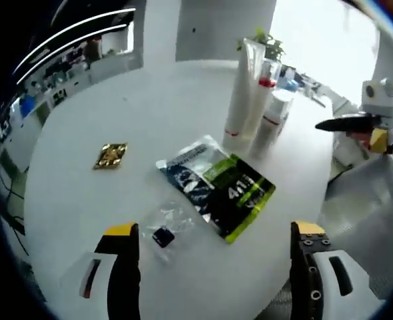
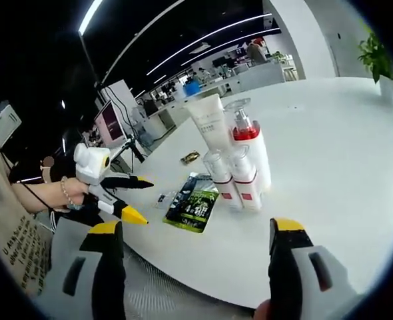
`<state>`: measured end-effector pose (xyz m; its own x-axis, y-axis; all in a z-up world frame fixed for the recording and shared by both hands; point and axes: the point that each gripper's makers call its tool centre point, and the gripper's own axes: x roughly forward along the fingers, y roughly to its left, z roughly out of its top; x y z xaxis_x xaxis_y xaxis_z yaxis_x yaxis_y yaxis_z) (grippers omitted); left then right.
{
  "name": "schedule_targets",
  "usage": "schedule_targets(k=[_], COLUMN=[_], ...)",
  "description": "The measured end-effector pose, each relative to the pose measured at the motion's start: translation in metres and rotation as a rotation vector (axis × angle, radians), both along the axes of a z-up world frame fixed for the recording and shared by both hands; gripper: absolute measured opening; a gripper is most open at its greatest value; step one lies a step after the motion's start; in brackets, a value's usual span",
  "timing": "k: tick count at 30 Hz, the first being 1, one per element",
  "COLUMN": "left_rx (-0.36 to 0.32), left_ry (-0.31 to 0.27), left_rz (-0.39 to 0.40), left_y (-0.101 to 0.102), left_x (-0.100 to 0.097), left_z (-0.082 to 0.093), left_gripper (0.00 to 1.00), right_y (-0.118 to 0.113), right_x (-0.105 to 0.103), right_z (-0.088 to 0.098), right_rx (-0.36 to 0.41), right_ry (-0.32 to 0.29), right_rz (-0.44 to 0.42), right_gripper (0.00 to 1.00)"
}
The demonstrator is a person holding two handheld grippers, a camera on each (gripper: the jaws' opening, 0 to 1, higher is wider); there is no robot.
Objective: Arrange the skincare products in the storage area until every visible bottle or jar stands upright without overlapping.
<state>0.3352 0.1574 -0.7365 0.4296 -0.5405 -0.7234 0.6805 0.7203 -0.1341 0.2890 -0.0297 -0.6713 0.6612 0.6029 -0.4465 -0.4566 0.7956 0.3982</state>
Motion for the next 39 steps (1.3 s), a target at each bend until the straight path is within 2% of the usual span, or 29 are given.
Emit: schedule_targets(k=[16, 22, 29, 39], left_rx=[-0.043, -0.034, -0.039, -0.035], left_ry=[-0.008, -0.004, -0.009, -0.002], left_rz=[0.143, 0.159, 0.195, 0.193], left_y=[0.028, 0.036, 0.043, 0.042], left_x=[-0.024, -0.037, -0.040, -0.042], left_z=[0.015, 0.015, 0.018, 0.015], left_gripper=[0.97, 0.97, 0.97, 0.97], right_y=[0.007, 0.009, 0.009, 0.009], right_x=[-0.004, -0.005, -0.006, -0.006], right_z=[0.000, 0.001, 0.000, 0.000], right_rx=[-0.027, -0.030, -0.026, -0.026], right_ry=[-0.021, -0.028, -0.027, -0.026], right_rz=[0.055, 0.064, 0.071, 0.069], right_gripper=[0.91, 0.91, 0.91, 0.91])
